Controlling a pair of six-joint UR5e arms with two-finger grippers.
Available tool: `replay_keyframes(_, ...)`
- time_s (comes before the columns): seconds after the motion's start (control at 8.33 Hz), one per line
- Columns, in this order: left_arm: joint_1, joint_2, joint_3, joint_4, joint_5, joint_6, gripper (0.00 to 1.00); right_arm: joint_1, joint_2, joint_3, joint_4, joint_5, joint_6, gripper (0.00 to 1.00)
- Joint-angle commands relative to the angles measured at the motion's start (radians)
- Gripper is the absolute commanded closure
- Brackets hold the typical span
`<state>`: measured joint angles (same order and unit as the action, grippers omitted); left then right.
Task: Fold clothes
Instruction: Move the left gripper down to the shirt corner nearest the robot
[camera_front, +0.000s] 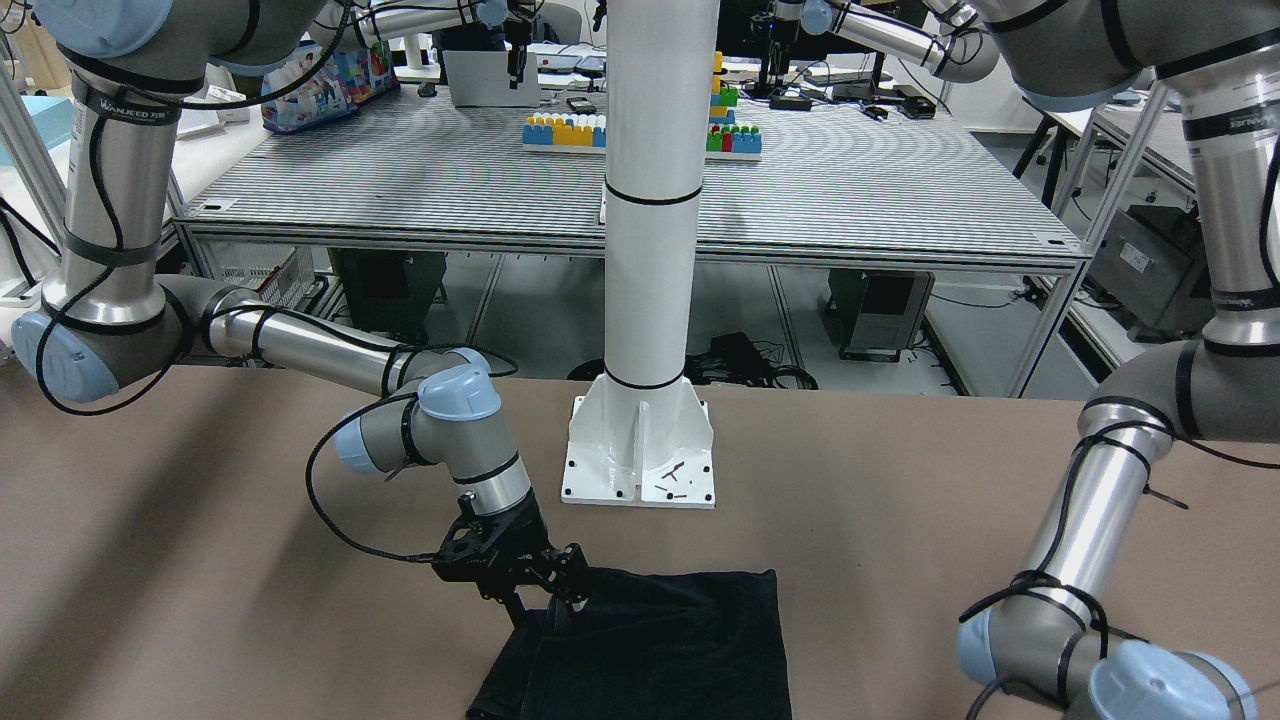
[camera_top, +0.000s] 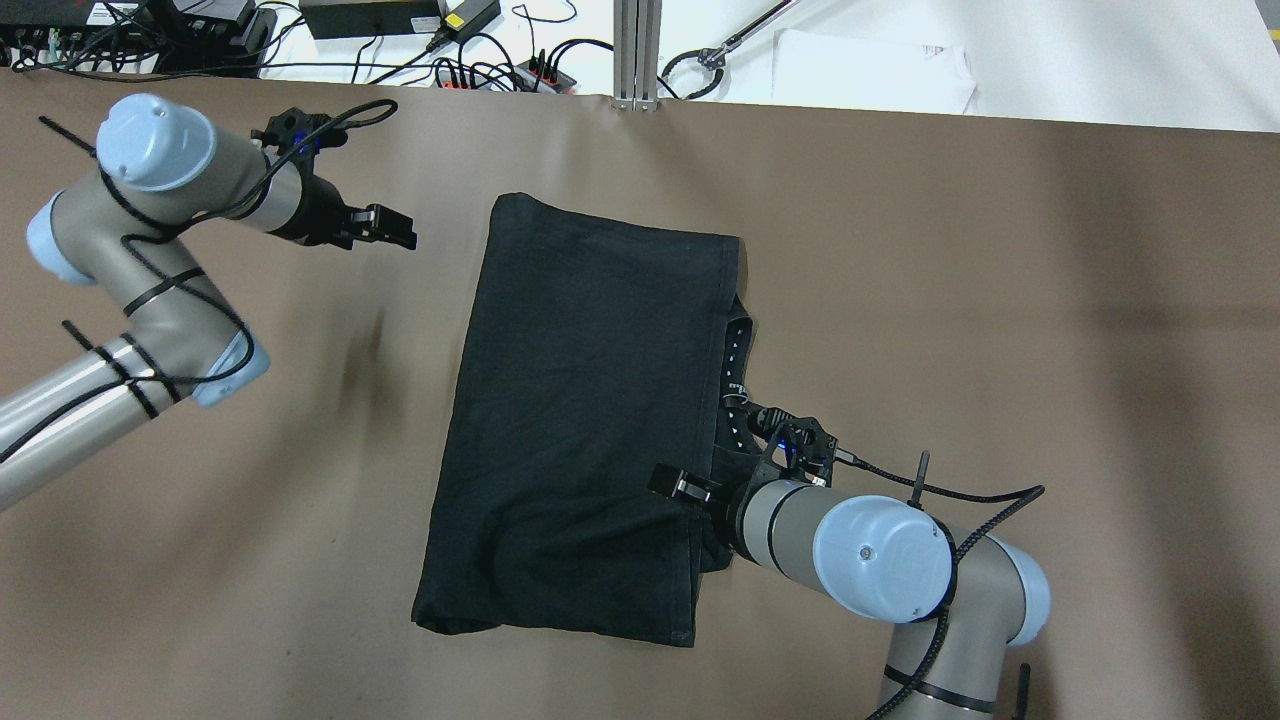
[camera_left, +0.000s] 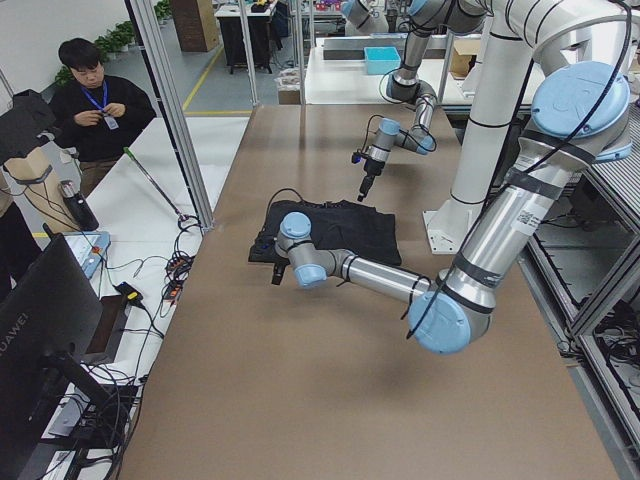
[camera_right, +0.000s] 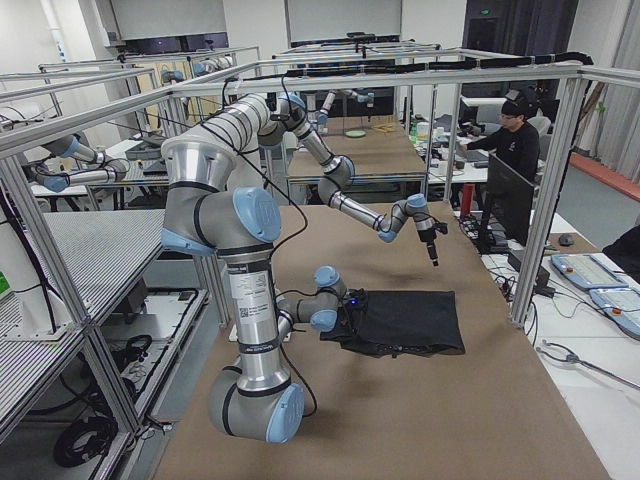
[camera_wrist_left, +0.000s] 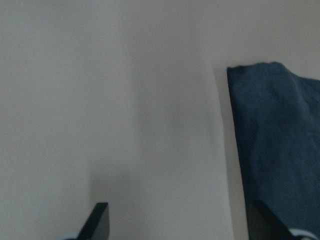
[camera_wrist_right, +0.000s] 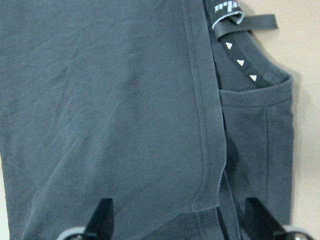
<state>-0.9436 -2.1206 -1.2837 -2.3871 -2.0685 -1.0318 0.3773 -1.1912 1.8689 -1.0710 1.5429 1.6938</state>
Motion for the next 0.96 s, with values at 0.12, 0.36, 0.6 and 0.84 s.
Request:
replay_keyframes(0.12,0.176,0.343,-0.372,-0.149,0.071,-0.384,0.0,0.0,0.001,0.004,-0.003,-0.046,0.065,0.08)
replay_keyframes(0.36,0.383,0.47,-0.442,-0.275,0.285,-0.57,0.0,0.0,0.001,0.004,-0.003,-0.066,0.082,0.08)
replay_keyframes(0.6,0.579,0.475,-0.476,-0.277,0.501,-0.765,0.0,0.0,0.001,0.004,-0.003,-0.075,0.104,0.08)
replay_keyframes(0.84,0.695,0.47,-0.505,-0.271,0.609,-0.81,0.0,-0.001,-0.001,0.004,-0.004,-0.089,0.104,0.08)
